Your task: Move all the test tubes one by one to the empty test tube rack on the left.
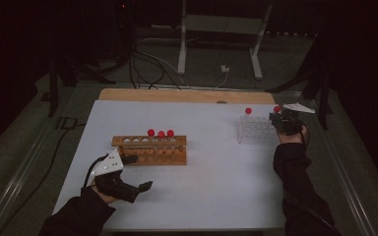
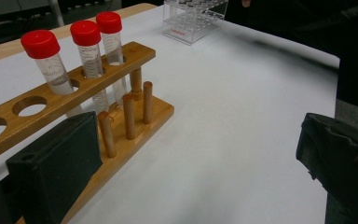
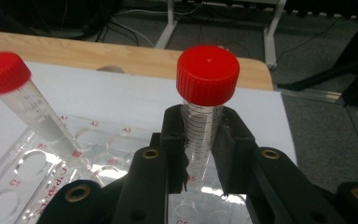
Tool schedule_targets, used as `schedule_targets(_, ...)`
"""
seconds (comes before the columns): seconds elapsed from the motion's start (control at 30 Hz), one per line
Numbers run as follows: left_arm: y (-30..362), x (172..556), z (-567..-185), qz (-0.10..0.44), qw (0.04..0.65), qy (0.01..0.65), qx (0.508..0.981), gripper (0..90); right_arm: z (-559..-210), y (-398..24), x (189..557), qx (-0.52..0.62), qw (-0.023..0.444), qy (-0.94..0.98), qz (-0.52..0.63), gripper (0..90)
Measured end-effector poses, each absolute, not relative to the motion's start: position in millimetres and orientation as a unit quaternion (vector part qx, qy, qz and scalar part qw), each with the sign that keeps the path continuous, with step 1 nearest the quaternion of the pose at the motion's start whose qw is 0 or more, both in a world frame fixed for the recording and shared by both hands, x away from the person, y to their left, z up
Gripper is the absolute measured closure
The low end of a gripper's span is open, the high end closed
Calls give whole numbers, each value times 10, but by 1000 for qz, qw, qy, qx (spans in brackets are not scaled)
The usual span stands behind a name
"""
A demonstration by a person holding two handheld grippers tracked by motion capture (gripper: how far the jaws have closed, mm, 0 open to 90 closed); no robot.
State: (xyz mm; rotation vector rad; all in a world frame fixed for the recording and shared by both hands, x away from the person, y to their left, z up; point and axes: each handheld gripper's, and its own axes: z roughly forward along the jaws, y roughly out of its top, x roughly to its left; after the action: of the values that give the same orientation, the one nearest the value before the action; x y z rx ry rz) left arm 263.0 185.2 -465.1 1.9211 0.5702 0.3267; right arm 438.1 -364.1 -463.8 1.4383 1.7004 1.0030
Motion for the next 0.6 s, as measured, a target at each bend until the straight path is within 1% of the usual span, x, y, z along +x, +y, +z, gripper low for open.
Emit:
schedule_targets(0.27,1854,2625,-4645,138,530,237,803,6,-4503,-3613,4303,537,362,658,383,754)
schedule_targets(0.6,1851,2630,-4640,136,529,238,803,6,-4318,-3622,4170,524,373,659,389,755)
